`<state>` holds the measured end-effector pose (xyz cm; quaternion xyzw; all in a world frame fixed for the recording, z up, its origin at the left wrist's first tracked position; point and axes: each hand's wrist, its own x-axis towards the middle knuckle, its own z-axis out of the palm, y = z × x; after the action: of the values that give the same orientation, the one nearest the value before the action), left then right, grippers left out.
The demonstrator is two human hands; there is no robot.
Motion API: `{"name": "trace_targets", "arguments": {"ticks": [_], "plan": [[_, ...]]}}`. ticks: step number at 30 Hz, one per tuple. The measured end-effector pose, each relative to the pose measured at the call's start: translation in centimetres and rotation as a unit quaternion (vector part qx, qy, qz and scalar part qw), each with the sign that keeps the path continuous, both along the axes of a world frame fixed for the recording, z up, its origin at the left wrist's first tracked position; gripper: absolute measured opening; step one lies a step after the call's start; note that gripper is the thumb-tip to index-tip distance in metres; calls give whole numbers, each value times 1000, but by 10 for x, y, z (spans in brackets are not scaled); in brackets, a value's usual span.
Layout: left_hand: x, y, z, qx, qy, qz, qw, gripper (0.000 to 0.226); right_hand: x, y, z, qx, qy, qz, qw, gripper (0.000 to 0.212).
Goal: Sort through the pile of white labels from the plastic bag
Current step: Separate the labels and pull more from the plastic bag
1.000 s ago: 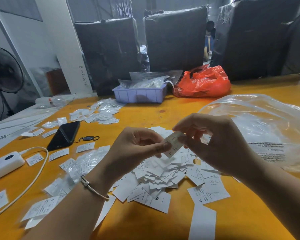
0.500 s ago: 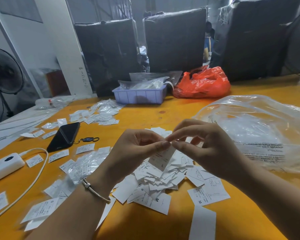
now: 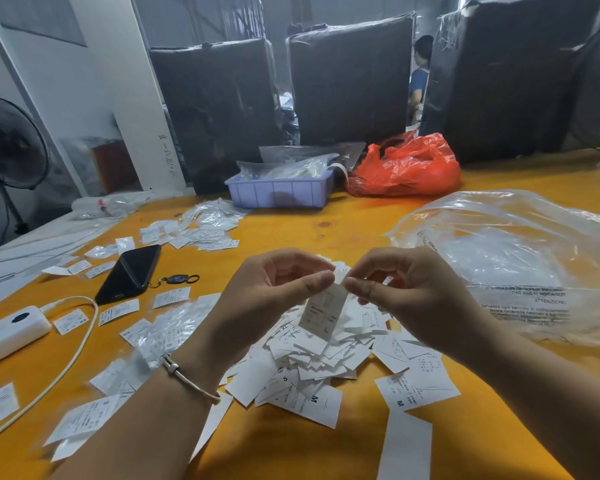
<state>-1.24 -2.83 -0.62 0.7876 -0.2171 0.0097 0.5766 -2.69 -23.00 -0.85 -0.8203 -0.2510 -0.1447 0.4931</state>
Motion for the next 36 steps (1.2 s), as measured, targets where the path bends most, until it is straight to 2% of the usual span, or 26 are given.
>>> {"name": "trace_targets", "arguments": {"ticks": [5,8,10,13,15,17,20,22,25,27,31,36], "plan": [[-1,1,4,-7,4,6,1000,13,0,2,-3,77,32,18,996,15],[5,14,10,33,35,42,998,4,4,-2,-4,99,21,-37,994,15],[14,30,11,64,66,121,988,9,11,-11,-5,55,-35,-133,989,14],[27,57,12,117,122,213,962,22,23,-31,-6,-64,-133,-286,947,13],[34,73,9,188,145,258,937,25,29,-43,-7,-131,-120,-356,918,16],[38,84,5,245,150,299,910,23,34,-53,-10,-183,-56,-396,898,16],[42,89,-1,284,151,327,889,17,42,-66,-14,-248,30,-429,868,15],[43,90,-4,310,143,337,878,16,47,-71,-16,-300,61,-444,842,26],[43,87,-6,328,134,334,874,19,49,-74,-18,-375,106,-450,804,40],[42,85,-6,331,131,324,876,14,50,-75,-20,-408,114,-451,786,35],[37,78,-3,343,123,319,875,29,50,-76,-20,-417,83,-453,784,19],[30,59,-1,281,29,346,895,25,50,-78,-21,-377,50,-451,808,13]]}}
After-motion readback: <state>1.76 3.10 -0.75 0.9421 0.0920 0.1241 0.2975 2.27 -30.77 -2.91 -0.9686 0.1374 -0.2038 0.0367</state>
